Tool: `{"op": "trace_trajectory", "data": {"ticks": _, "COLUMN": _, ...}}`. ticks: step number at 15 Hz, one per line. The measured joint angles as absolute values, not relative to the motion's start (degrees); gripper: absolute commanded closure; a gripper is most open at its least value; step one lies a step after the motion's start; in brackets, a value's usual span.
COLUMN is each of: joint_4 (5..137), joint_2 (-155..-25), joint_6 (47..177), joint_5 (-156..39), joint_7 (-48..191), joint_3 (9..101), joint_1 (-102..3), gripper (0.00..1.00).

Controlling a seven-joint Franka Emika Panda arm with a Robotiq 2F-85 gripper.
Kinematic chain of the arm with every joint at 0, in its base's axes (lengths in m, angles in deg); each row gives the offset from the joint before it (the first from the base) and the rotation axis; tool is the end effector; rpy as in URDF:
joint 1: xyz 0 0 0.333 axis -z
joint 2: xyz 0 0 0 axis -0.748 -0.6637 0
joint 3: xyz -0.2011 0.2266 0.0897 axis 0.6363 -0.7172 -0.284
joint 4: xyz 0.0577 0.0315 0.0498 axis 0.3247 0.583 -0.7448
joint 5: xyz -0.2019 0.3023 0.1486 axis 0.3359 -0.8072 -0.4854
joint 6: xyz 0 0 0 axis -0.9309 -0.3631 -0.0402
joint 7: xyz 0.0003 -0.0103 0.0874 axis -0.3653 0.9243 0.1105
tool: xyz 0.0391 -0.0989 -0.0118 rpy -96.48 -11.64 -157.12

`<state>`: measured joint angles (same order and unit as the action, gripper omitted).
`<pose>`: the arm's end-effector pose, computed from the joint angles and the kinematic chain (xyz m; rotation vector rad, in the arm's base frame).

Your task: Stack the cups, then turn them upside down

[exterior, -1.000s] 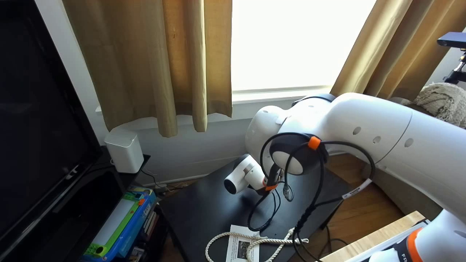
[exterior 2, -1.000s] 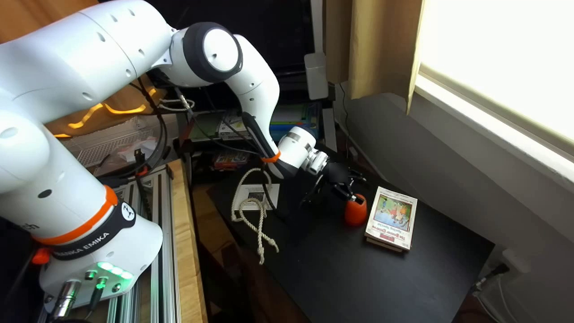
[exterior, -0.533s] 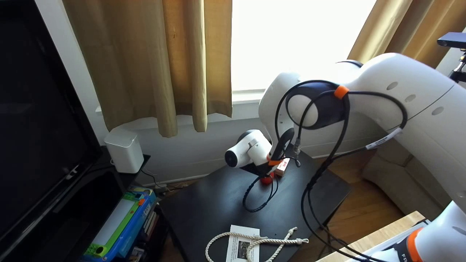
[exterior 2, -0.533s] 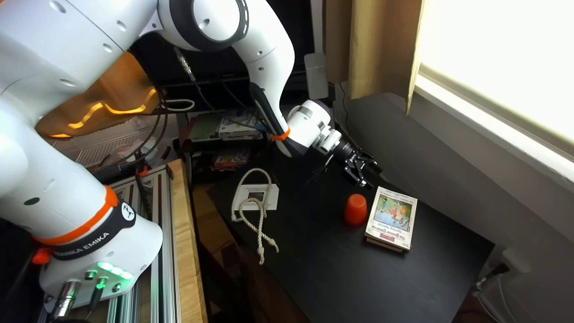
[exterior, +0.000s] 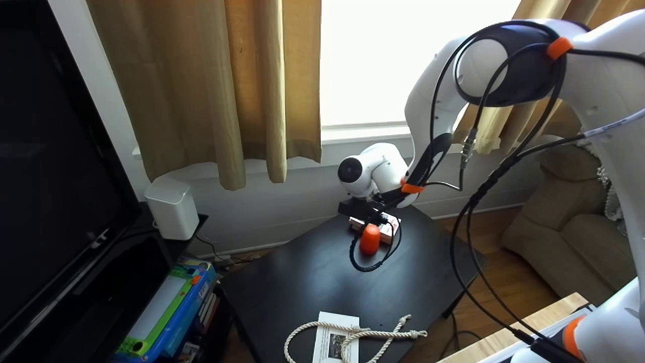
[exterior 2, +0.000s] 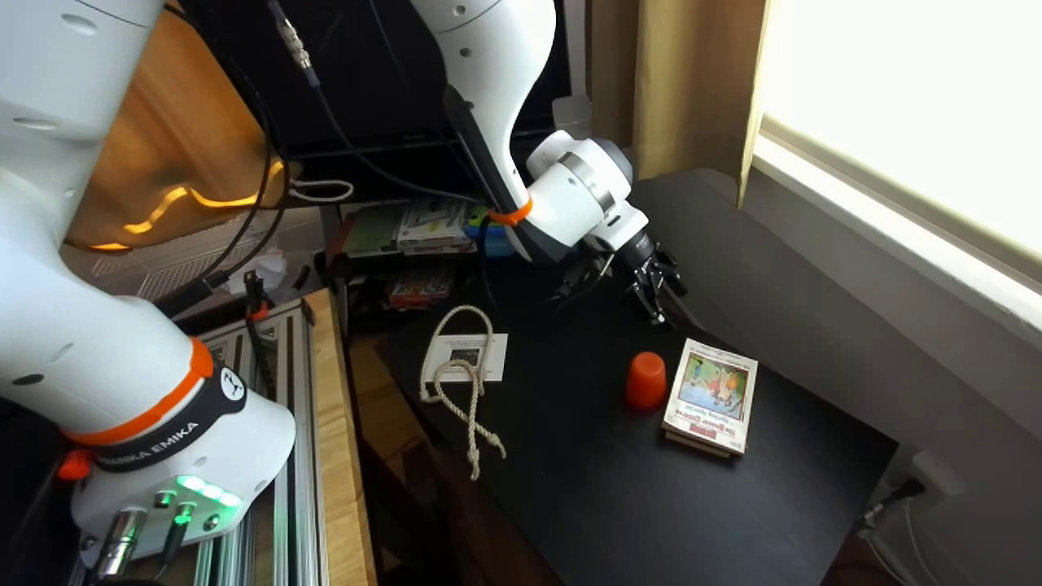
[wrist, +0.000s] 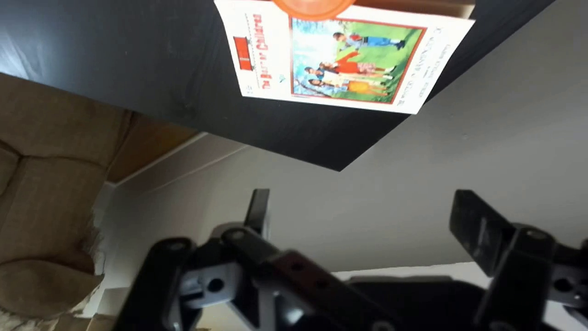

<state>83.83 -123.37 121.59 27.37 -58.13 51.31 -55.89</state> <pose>0.5833 0.0820 0.0343 2.4199 -1.0386 0.8753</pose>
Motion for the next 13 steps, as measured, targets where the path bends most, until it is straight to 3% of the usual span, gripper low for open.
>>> {"op": "trace_trajectory", "data": {"ticks": 7, "joint_4": 95.44, "joint_2": -115.58, "joint_6": 145.08, "joint_5": 23.01, "joint_7": -47.23, "joint_3": 50.57, "joint_1": -44.14, "gripper": 0.0}}
{"op": "trace_trajectory", "data": {"ticks": 13, "joint_4": 102.51, "joint_2": -113.6, "joint_6": 147.08, "joint_5": 14.79, "joint_7": -36.77, "joint_3": 48.36, "joint_1": -38.22, "gripper": 0.0}}
